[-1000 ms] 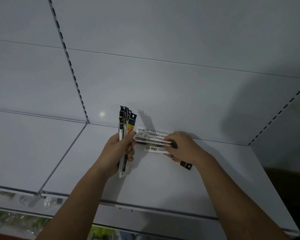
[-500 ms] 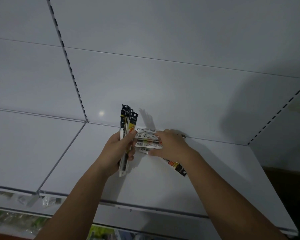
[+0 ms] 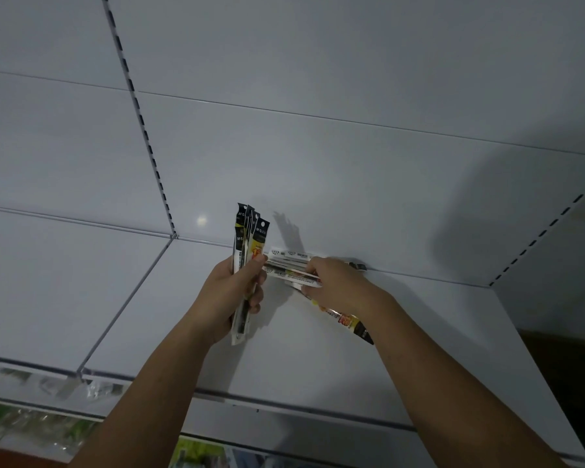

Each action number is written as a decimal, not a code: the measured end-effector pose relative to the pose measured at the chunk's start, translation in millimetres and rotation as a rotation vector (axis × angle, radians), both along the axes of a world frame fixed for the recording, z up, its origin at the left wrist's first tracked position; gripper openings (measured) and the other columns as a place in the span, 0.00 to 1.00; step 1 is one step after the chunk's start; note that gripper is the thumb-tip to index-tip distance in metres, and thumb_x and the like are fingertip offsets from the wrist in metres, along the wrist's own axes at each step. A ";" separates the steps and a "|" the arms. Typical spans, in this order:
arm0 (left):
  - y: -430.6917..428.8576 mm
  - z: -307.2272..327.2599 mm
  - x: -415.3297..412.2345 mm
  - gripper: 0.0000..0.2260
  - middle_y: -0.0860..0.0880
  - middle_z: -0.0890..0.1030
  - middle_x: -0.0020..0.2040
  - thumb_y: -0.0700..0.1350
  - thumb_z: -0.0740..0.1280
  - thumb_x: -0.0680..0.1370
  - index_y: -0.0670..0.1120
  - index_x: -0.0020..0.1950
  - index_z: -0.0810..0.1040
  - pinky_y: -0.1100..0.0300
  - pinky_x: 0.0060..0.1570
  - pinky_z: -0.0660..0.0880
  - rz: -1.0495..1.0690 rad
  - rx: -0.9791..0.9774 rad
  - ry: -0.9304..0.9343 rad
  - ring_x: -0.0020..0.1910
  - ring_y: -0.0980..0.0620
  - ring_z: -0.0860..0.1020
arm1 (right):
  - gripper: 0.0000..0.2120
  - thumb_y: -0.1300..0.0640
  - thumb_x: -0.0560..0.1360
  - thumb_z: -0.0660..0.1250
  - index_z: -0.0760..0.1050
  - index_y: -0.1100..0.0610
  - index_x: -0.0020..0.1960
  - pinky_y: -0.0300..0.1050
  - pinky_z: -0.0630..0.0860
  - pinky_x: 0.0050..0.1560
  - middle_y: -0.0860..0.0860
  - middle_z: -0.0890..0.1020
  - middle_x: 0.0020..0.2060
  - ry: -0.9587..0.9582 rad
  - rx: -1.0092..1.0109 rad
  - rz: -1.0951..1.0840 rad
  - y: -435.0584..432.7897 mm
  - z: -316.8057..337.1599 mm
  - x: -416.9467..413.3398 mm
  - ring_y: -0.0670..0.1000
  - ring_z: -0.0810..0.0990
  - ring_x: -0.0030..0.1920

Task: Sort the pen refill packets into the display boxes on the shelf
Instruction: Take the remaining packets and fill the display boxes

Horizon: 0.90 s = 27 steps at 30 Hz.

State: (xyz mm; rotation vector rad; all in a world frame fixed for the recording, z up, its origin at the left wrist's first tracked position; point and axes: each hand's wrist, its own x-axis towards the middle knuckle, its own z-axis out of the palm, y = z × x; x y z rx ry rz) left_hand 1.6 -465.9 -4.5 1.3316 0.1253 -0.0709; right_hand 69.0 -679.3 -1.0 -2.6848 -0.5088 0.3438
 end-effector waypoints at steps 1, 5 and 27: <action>0.3 -0.3 0.2 0.11 0.46 0.75 0.38 0.50 0.68 0.83 0.43 0.50 0.74 0.56 0.31 0.69 0.004 0.003 0.002 0.29 0.49 0.69 | 0.07 0.49 0.79 0.70 0.76 0.48 0.57 0.54 0.84 0.48 0.46 0.84 0.48 0.002 0.004 -0.001 -0.5 0.4 -0.5 0.48 0.85 0.42; 1.2 -2.2 0.8 0.12 0.45 0.74 0.39 0.51 0.68 0.83 0.43 0.51 0.74 0.56 0.31 0.69 0.005 0.004 0.006 0.29 0.49 0.69 | 0.10 0.48 0.81 0.68 0.74 0.48 0.61 0.54 0.83 0.49 0.46 0.83 0.50 0.007 0.029 -0.016 -1.6 2.0 -1.8 0.48 0.84 0.44; -4.8 -6.5 1.0 0.10 0.47 0.75 0.38 0.50 0.67 0.84 0.43 0.51 0.73 0.57 0.31 0.69 -0.015 0.008 0.003 0.29 0.49 0.69 | 0.27 0.44 0.78 0.72 0.67 0.47 0.72 0.49 0.82 0.52 0.44 0.79 0.58 0.155 0.162 -0.094 -15.3 5.2 -21.4 0.46 0.82 0.50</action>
